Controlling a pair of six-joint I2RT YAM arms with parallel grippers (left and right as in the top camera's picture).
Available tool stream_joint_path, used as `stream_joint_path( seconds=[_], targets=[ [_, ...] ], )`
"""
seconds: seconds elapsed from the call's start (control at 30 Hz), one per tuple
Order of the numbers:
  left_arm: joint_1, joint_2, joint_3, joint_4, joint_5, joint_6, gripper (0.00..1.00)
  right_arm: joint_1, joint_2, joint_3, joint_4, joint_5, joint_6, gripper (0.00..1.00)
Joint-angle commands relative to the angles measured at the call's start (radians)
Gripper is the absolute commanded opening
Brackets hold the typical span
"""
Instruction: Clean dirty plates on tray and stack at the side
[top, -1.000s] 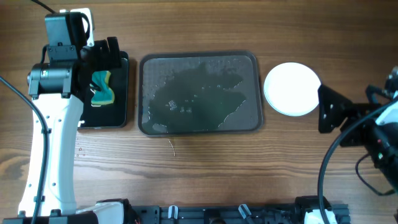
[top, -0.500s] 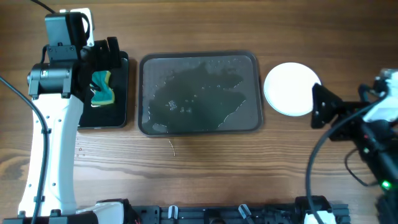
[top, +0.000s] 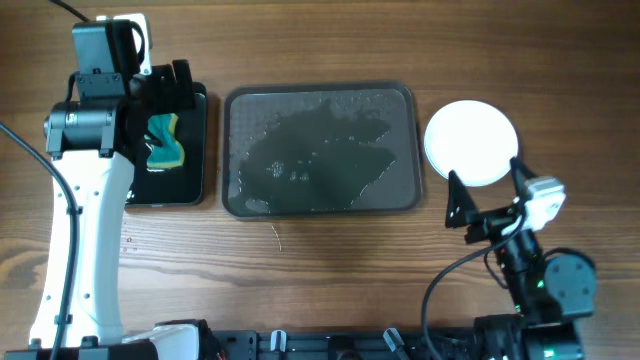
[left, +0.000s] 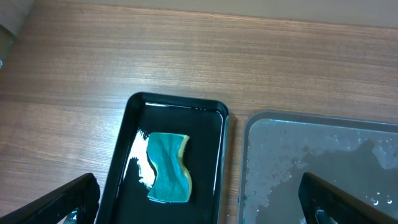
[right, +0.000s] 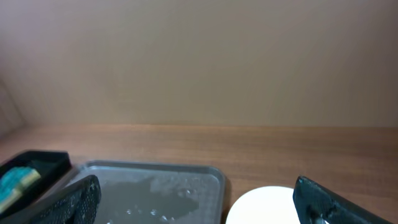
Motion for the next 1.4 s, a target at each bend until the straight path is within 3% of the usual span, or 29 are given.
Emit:
stream_joint_path(
  seconds=[0.0, 0.37, 1.37],
  targets=[
    [-0.005, 0.005, 0.0, 0.003, -0.009, 0.001, 1.0, 0.004, -0.114, -0.127, 0.05, -0.018, -0.06, 1.0],
    [-0.005, 0.005, 0.0, 0.003, -0.009, 0.001, 1.0, 0.004, -0.233, -0.317, 0.121, -0.093, -0.204, 1.0],
    [-0.005, 0.005, 0.0, 0.003, -0.009, 0.001, 1.0, 0.004, -0.232, -0.316, 0.111, -0.092, -0.21, 1.0]
  ],
)
